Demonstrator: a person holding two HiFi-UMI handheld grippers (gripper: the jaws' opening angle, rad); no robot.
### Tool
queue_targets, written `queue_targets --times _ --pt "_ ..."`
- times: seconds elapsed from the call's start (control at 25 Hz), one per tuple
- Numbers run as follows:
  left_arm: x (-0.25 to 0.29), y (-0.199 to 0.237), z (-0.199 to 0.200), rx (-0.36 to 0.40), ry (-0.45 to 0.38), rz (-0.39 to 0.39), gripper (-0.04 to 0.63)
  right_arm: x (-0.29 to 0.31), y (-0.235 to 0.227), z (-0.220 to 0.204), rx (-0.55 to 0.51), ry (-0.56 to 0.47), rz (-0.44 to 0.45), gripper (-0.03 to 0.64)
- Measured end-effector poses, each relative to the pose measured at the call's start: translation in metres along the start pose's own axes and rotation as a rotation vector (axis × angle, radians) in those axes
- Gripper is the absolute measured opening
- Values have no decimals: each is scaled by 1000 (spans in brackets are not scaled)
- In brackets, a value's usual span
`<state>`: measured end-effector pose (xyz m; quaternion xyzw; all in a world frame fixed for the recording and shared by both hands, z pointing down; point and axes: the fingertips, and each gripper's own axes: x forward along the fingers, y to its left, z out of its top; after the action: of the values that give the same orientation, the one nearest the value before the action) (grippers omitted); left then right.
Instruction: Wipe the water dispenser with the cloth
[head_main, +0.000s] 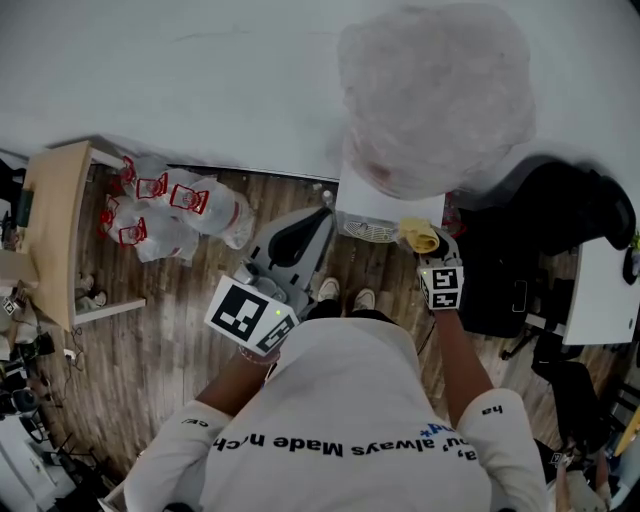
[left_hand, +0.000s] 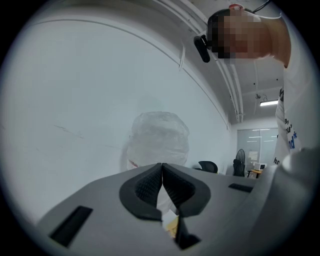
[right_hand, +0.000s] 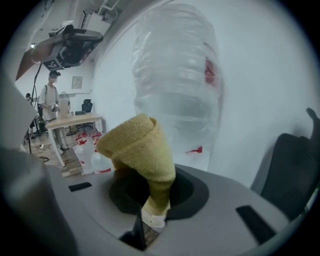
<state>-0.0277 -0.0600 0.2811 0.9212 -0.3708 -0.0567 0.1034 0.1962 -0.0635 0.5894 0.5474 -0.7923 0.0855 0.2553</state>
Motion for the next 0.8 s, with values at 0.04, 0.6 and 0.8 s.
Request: queue_targets --times 0.04,0.6,0.8 --pt "-2 2 0 0 1 5 20 4 12 8 -10 -10 24 63" --pt "-30 25 -3 -8 1 78 20 71 161 44 -312 -36 282 63" --pt "-40 35 -4 -12 2 103 20 94 193 39 -427 -23 312 61"
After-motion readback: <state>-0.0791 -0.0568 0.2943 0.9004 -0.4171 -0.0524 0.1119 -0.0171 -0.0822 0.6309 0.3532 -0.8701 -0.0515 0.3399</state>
